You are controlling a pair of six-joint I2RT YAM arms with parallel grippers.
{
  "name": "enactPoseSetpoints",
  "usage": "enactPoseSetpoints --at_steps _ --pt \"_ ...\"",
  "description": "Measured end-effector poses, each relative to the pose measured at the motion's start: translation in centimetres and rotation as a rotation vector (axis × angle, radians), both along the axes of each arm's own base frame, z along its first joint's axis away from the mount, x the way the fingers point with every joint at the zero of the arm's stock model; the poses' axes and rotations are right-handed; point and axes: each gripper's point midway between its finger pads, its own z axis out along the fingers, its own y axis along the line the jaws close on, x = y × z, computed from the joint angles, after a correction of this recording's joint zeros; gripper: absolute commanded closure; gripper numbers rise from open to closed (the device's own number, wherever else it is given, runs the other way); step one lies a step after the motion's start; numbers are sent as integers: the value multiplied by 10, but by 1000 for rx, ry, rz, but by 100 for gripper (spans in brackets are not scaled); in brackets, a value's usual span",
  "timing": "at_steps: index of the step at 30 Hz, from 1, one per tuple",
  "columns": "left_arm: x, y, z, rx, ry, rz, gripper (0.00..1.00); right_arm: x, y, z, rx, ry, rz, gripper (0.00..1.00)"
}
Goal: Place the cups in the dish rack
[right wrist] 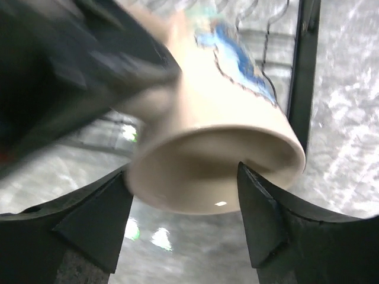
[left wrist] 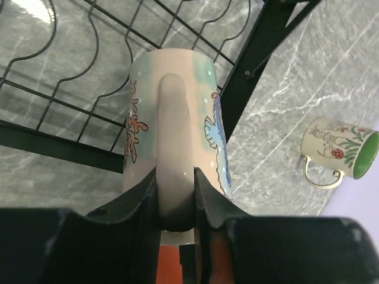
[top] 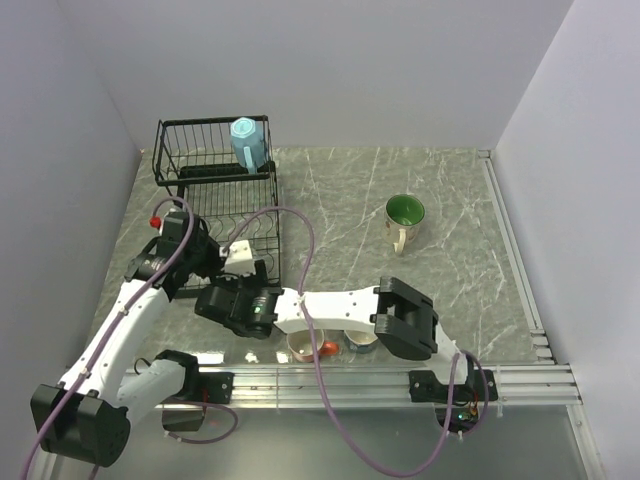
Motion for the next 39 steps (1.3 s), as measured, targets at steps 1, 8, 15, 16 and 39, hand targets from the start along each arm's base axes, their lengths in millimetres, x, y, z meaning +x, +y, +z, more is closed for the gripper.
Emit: enactPoseSetpoints --at_steps 1,8,15,16,39 --pt "0 -2 0 0 -4 -8 100 -1 -5 -7 -17 15 6 19" --pt "-1 -22 0 -45 -10 -92 100 -24 -50 15 -6 110 72 19" --pt "6 -14 -2 -9 -39 -82 100 -48 -119 132 191 73 110 18" --pt "6 -14 -3 -8 -42 -83 100 -50 -127 148 229 65 114 18" --pt "3 -50 -18 -67 24 -380 4 -58 -221 151 238 119 -19 19"
